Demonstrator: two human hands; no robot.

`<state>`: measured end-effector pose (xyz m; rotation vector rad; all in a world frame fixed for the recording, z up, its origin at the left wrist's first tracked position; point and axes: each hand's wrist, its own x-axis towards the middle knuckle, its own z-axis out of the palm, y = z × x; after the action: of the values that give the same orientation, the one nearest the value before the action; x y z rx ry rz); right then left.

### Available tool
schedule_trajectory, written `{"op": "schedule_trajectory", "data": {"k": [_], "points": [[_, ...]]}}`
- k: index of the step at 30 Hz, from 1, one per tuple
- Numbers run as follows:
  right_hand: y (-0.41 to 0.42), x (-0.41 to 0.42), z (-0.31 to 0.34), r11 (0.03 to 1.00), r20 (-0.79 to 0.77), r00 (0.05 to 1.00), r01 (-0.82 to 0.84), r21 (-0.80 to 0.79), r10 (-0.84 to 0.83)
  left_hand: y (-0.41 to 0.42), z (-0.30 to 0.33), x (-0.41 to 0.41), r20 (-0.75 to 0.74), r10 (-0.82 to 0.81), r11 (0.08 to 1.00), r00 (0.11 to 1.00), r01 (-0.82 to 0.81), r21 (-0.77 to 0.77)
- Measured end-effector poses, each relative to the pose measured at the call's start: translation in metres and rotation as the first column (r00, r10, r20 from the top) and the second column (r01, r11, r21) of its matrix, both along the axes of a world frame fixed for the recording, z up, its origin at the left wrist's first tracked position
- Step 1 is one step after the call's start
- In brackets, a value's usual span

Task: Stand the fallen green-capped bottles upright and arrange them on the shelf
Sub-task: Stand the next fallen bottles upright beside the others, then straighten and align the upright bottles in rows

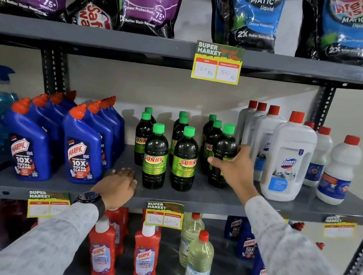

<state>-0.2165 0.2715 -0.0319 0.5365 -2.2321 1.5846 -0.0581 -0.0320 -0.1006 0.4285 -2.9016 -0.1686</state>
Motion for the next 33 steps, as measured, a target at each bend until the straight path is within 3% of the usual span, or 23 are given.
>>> {"op": "schedule_trajectory", "data": {"k": [11,19,27,33], "points": [[-0.005,-0.008,-0.033,0.999,-0.008,1.0,0.008,-0.04,-0.008,-0.001,-0.003,-0.001,-0.014,0.004,1.0,1.0,-0.004,0.016],[0.007,-0.03,-0.062,0.964,0.085,0.965,-0.24,-0.114,0.25,-0.003,-0.004,-0.001,-0.011,0.0,1.0,1.0,0.001,0.018],[0.0,-0.009,-0.055,0.999,-0.071,0.997,-0.038,0.029,0.04,0.0,-0.001,0.0,0.002,-0.002,1.0,1.0,0.002,0.007],[0.004,-0.005,-0.054,0.988,-0.02,0.988,-0.152,-0.023,0.151,0.002,0.0,0.002,0.004,-0.005,1.0,1.0,0.005,0.001]]}}
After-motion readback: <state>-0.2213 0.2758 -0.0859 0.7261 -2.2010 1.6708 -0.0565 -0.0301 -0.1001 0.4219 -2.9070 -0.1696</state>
